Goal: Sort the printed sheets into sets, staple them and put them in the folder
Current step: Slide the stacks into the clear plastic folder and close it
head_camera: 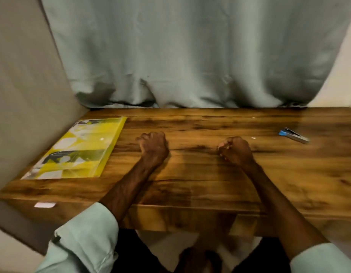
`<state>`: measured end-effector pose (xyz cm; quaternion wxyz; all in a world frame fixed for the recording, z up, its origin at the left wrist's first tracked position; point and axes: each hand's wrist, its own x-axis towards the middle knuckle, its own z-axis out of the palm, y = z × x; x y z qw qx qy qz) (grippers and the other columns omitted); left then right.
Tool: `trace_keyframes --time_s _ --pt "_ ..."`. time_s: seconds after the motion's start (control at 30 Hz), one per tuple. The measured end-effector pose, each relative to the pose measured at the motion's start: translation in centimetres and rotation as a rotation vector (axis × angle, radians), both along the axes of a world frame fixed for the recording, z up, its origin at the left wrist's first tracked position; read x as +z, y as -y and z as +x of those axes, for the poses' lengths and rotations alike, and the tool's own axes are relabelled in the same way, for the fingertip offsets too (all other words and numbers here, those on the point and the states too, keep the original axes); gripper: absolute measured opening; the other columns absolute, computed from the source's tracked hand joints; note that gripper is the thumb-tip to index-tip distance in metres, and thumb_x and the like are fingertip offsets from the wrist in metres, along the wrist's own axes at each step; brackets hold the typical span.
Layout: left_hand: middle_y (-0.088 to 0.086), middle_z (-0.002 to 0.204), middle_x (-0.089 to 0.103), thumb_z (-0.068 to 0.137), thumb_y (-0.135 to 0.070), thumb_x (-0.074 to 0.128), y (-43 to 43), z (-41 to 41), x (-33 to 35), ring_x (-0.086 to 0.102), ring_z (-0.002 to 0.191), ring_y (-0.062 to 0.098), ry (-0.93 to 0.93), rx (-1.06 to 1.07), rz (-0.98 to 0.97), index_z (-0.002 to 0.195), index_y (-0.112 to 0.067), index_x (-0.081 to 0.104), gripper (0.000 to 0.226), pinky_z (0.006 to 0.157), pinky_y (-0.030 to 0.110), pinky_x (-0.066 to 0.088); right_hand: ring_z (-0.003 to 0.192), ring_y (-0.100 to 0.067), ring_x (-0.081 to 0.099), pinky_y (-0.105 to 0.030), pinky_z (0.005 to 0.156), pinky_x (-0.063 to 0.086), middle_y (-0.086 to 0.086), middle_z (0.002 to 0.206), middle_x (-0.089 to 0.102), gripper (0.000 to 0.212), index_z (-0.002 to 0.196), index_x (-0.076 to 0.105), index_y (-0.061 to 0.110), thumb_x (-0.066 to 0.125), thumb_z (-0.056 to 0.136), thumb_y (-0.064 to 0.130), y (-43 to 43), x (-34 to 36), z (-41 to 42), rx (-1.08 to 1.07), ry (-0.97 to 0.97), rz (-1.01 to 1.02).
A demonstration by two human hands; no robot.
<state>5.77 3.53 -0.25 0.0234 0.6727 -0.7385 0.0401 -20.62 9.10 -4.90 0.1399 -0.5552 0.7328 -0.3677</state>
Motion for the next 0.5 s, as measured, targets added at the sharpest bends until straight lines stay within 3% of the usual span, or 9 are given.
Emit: trace_keyframes --time_s 0.1,0.23,0.33,0.4,0.5 --pt "0.019 0.13 0.06 0.094 -0.025 0.057 -0.9 -6.7 -1.5 0.049 0.127 0.042 -0.143 -0.233 0.023 0.123 -0.009 0.059 0.032 0.103 0.049 0.045 0.079 -0.017 0.07 -0.039 0.08 0.059 0.006 0.077 0.072 0.01 0.076 0.072 0.023 0.068 0.085 0.025 -2.1 -0.5 -5.0 -0.092 -0.003 -0.011" --pt "0.017 0.124 0.058 0.094 -0.02 0.058 -2.1 -15.2 -2.5 0.052 0.119 0.038 -0.222 -0.474 0.094 0.12 -0.007 0.057 0.029 0.094 0.046 0.051 0.079 -0.014 0.068 -0.044 0.074 0.062 0.005 0.079 0.07 0.01 0.079 0.07 0.025 0.068 0.084 0.016 -4.7 -0.6 -10.7 -0.253 0.042 -0.007" --pt "0.015 0.124 0.058 0.095 -0.017 0.059 -2.7 -19.5 -2.3 0.055 0.116 0.034 -0.245 -0.564 0.14 0.117 -0.009 0.059 0.024 0.095 0.046 0.052 0.102 -0.027 0.063 -0.046 0.089 0.057 -0.008 0.104 0.068 0.015 0.093 0.07 0.018 0.065 0.083 0.008 -5.1 -0.1 -14.5 -0.407 -0.133 -0.094" --pt "0.015 0.126 0.058 0.097 -0.018 0.058 -2.5 -21.4 -2.3 0.055 0.115 0.033 -0.204 -0.601 0.126 0.119 -0.009 0.059 0.024 0.096 0.043 0.05 0.118 -0.037 0.05 -0.046 0.1 0.049 -0.018 0.124 0.056 0.029 0.11 0.066 0.007 0.067 0.081 0.008 -4.5 0.5 -17.2 -0.482 -0.249 -0.023" --pt "0.014 0.124 0.06 0.098 -0.023 0.06 -1.8 -22.2 -2.2 0.057 0.111 0.031 -0.178 -0.638 0.084 0.12 -0.008 0.059 0.026 0.091 0.041 0.048 0.121 -0.041 0.048 -0.049 0.104 0.045 -0.022 0.129 0.052 0.043 0.122 0.059 -0.001 0.066 0.084 0.016 -2.6 0.6 -20.4 -0.515 -0.275 0.12"
